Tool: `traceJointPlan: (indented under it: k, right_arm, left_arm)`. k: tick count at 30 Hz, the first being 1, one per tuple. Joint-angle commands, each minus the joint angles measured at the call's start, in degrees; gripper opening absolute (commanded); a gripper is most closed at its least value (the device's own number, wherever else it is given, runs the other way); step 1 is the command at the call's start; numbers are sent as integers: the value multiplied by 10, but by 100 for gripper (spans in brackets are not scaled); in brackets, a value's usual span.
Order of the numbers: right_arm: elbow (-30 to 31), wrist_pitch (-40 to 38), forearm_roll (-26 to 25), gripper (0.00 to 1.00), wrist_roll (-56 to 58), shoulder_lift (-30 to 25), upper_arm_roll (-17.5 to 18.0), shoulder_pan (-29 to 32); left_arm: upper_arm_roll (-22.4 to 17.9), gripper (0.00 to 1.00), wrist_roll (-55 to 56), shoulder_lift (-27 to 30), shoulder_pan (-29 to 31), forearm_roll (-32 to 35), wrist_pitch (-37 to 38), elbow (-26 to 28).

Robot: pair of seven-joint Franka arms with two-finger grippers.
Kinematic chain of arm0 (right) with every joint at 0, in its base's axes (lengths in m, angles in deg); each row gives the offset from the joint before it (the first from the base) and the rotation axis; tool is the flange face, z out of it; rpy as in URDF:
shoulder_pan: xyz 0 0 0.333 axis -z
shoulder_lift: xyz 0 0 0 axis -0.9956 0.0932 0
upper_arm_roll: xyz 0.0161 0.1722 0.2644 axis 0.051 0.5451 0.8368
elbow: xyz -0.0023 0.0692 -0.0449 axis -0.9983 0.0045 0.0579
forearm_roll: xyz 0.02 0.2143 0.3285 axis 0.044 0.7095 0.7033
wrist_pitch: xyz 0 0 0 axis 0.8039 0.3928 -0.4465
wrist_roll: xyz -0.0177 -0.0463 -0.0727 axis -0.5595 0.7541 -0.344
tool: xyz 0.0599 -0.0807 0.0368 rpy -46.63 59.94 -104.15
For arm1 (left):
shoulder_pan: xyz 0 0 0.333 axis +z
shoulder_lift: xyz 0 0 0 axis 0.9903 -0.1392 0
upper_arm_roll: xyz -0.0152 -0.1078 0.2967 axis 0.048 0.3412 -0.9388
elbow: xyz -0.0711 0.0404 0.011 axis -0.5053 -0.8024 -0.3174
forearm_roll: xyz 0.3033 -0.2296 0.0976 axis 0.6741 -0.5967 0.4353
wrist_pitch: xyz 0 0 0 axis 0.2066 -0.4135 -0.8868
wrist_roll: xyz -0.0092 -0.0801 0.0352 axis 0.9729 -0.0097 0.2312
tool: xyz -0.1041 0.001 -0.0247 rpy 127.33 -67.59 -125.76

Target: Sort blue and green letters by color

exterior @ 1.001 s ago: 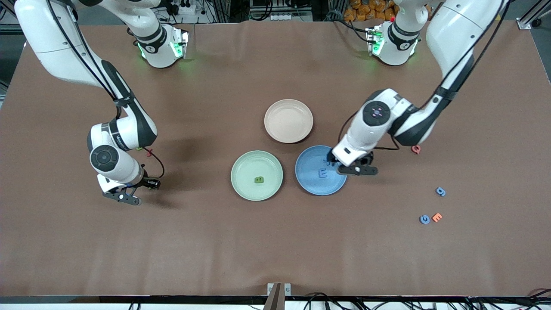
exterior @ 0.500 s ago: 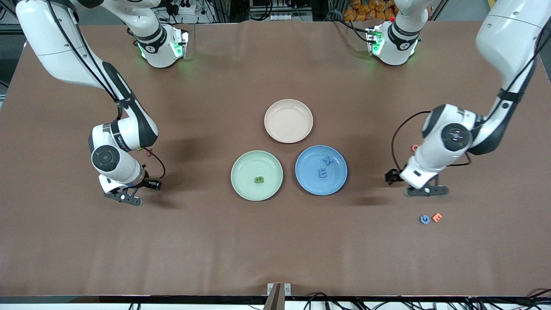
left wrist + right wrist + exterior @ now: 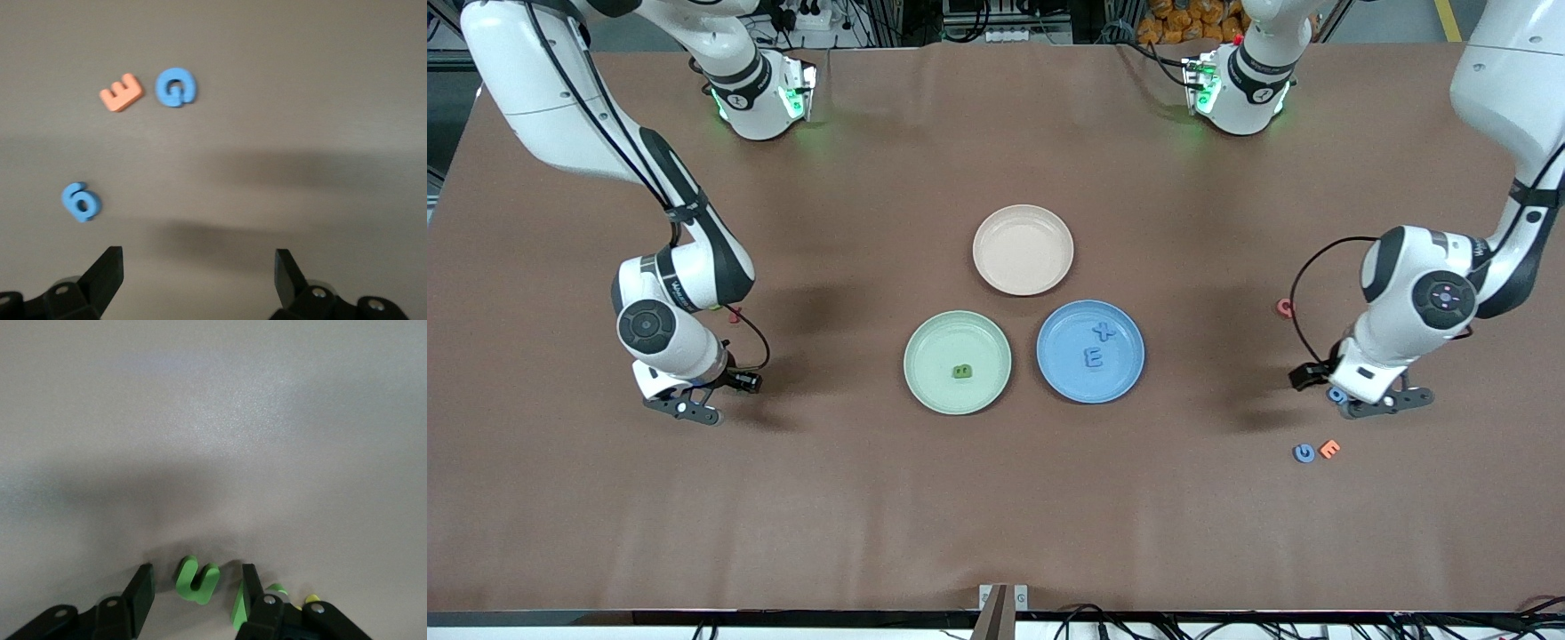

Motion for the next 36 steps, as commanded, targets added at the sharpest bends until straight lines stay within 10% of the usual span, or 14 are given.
traceJointPlan:
  k: [1, 36]
  right_arm:
    - [-2, 4, -12, 61, -9, 5, 6, 5]
    - [-5, 10, -20, 51, -8, 11, 6, 5]
  left_arm:
    - [-29, 100, 30, -41, -6, -4, 9, -49]
    - [-32, 100, 46, -91, -12, -37, 11, -86]
